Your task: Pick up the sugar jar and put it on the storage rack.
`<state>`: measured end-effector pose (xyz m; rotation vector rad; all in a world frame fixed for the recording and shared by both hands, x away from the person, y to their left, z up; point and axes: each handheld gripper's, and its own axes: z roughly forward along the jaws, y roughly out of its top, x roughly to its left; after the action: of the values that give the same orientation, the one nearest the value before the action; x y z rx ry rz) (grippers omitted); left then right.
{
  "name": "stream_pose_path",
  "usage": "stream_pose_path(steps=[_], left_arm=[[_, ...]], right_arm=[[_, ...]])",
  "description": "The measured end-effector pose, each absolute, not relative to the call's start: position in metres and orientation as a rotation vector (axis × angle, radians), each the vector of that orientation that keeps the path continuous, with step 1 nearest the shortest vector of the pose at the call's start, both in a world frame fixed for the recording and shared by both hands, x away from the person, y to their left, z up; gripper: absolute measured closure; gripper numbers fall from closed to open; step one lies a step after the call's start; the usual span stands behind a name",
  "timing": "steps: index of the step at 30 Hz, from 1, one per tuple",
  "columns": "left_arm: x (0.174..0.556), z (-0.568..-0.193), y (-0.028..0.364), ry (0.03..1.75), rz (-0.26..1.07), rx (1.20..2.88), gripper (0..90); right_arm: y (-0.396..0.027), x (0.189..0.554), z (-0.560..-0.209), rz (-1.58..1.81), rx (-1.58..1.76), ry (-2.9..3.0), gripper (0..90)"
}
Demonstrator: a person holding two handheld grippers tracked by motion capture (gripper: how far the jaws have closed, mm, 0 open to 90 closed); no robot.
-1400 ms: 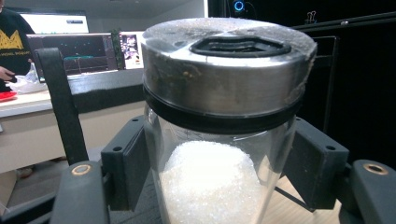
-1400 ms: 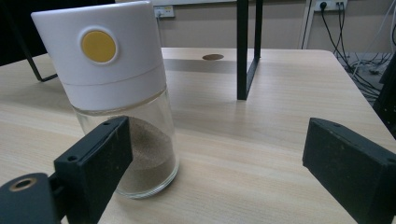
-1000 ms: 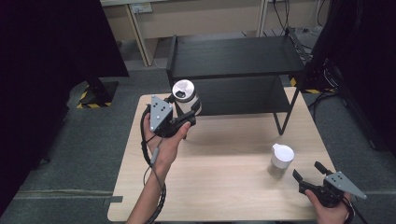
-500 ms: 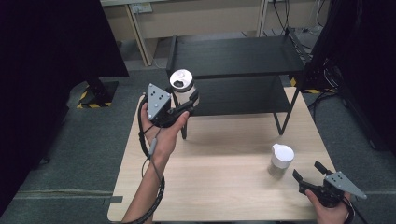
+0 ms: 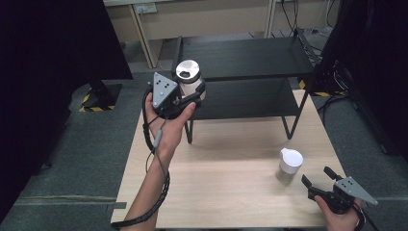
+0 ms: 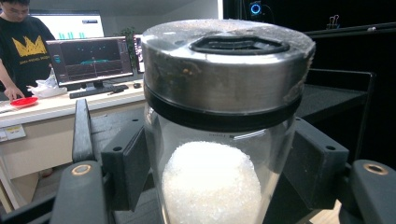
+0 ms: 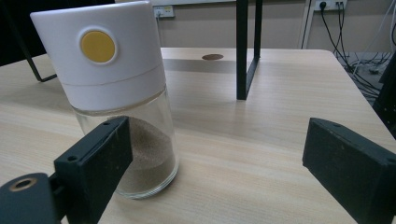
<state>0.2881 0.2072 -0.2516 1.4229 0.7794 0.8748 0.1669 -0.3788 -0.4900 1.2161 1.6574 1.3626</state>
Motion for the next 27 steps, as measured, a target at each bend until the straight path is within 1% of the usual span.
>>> stream_pose_path(steps=[16,27], left_arm=[[0.308,-0.225,0.2,0.796,0.883,1.43,29.7],[0.33,-0.213,0.195,0.828,0.89,1.453,29.7]], right_arm=[[-0.379,0.167,-0.49,1.365,1.219,1.66,8.7],[-0.379,0.168,-0.489,1.364,1.217,1.663,8.7]])
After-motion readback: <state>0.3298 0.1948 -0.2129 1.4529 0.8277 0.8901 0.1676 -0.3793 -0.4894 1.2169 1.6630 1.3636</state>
